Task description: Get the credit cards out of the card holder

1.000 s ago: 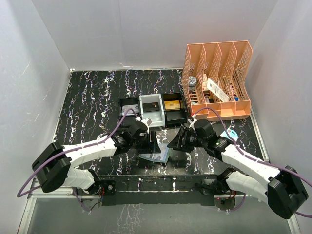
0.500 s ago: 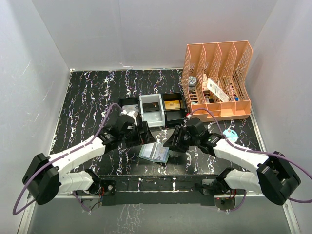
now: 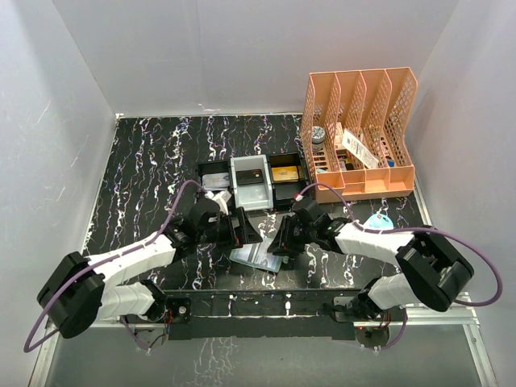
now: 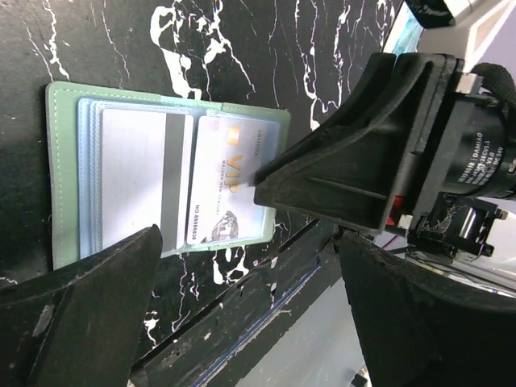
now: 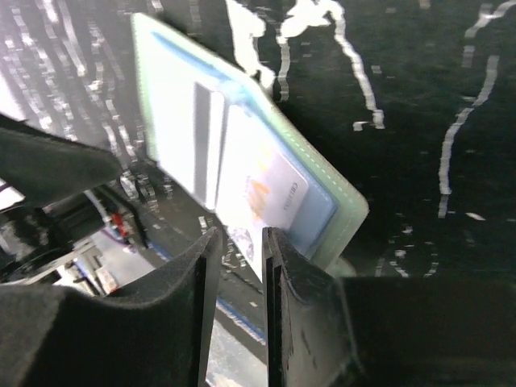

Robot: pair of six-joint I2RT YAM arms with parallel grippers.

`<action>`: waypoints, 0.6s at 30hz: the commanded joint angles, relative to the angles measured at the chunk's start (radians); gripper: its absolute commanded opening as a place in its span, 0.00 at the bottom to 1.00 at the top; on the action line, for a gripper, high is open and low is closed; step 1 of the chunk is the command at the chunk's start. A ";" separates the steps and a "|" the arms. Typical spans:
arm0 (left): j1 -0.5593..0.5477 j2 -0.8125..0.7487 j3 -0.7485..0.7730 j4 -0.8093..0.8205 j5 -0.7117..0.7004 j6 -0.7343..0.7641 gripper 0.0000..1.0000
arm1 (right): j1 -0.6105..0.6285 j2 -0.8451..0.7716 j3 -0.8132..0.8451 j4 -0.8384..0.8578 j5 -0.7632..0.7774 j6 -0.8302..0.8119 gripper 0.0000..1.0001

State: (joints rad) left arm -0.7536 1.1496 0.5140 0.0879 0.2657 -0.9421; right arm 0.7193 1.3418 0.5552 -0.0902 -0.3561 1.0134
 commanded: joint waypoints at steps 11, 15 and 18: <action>0.006 0.266 0.172 -0.082 0.110 0.174 0.75 | -0.001 0.071 -0.142 0.040 0.155 -0.007 0.21; 0.006 0.306 0.172 -0.066 0.170 0.189 0.65 | -0.002 0.079 -0.159 0.069 0.152 0.005 0.20; 0.000 0.332 0.167 -0.013 0.227 0.175 0.62 | -0.002 0.077 -0.171 0.088 0.148 0.015 0.19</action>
State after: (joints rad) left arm -0.7532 1.4654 0.6613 0.0433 0.3904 -0.7845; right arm 0.7177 1.3762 0.4412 0.0639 -0.2955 1.0489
